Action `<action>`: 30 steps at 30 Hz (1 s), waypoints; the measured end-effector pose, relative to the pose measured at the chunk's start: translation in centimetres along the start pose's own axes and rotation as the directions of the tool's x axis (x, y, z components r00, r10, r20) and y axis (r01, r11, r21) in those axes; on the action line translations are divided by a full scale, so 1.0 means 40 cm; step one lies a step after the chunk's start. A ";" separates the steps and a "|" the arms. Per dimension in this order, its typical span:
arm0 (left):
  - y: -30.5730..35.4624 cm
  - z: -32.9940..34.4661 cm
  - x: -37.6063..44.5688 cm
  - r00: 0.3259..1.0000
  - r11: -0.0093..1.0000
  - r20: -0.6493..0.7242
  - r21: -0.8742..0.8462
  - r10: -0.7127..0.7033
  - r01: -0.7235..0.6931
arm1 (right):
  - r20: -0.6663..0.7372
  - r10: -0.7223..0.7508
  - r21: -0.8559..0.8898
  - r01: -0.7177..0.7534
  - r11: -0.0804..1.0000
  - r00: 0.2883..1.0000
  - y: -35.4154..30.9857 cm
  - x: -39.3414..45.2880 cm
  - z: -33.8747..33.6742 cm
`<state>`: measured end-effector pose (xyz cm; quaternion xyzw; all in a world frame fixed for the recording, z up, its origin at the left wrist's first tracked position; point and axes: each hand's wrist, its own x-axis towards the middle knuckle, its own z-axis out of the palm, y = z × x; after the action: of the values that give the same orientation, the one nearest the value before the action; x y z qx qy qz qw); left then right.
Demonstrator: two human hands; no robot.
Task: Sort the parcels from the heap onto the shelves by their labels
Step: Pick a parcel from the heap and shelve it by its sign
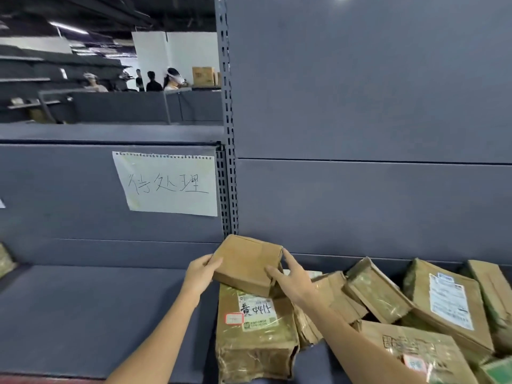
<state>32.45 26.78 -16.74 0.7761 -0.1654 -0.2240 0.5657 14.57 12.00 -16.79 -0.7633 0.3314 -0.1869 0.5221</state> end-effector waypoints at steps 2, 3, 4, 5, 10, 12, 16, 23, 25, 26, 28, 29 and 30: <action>0.015 -0.003 -0.007 1.000 0.999 -0.016 -0.044 0.005 -0.006 | -0.006 -0.026 0.024 0.026 0.999 1.000 -0.003 0.000 -0.005; 0.026 -0.006 -0.007 1.000 0.998 -0.027 -0.061 0.012 -0.013 | -0.013 -0.038 0.041 0.038 0.998 0.999 -0.008 0.002 -0.006; 0.040 -0.009 -0.006 0.999 0.997 -0.036 -0.069 0.023 -0.025 | -0.022 -0.052 0.060 0.053 0.997 0.998 -0.016 0.003 -0.010; 0.059 -0.013 -0.006 0.998 0.996 -0.045 -0.081 0.040 -0.044 | -0.041 -0.069 0.079 0.072 0.994 0.997 -0.028 0.005 -0.016; 0.166 -0.022 -0.011 0.995 0.973 -0.005 -0.209 0.104 -0.103 | -0.140 -0.176 0.142 0.196 0.970 0.974 -0.096 0.022 -0.078; 0.194 -0.015 -0.019 0.993 0.966 0.040 -0.236 0.115 -0.103 | -0.150 -0.183 0.185 0.210 0.960 0.972 -0.123 0.020 -0.105; 0.226 0.011 -0.048 0.985 0.962 0.150 -0.270 0.090 -0.046 | -0.189 -0.137 0.238 0.180 0.954 0.972 -0.137 0.012 -0.147; 0.232 0.042 -0.076 0.948 0.958 0.211 -0.211 0.240 -0.195 | -0.218 -0.122 0.186 0.164 0.969 0.968 -0.115 0.002 -0.202; 0.241 0.049 -0.085 0.939 0.944 0.200 -0.236 0.281 -0.232 | -0.222 -0.160 0.187 0.203 0.961 0.962 -0.113 -0.003 -0.220; 0.244 0.051 -0.085 0.936 0.936 0.185 -0.249 0.300 -0.251 | -0.225 -0.184 0.192 0.228 0.954 0.957 -0.113 -0.007 -0.228; 0.247 0.056 -0.085 0.932 0.920 0.145 -0.268 0.333 -0.286 | -0.225 -0.228 0.194 0.273 0.942 0.947 -0.113 -0.015 -0.242; 0.251 0.060 -0.088 0.931 0.912 0.128 -0.282 0.342 -0.296 | -0.220 -0.238 0.212 0.284 0.935 0.946 -0.112 -0.020 -0.246; 0.254 0.065 -0.092 0.931 0.905 0.118 -0.304 0.345 -0.297 | -0.211 -0.228 0.250 0.278 0.928 0.951 -0.112 -0.022 -0.248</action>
<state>27.91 23.46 -7.15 0.6281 -0.3050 -0.2138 0.6832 9.06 6.99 -8.77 -0.6995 0.2459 -0.3647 0.5632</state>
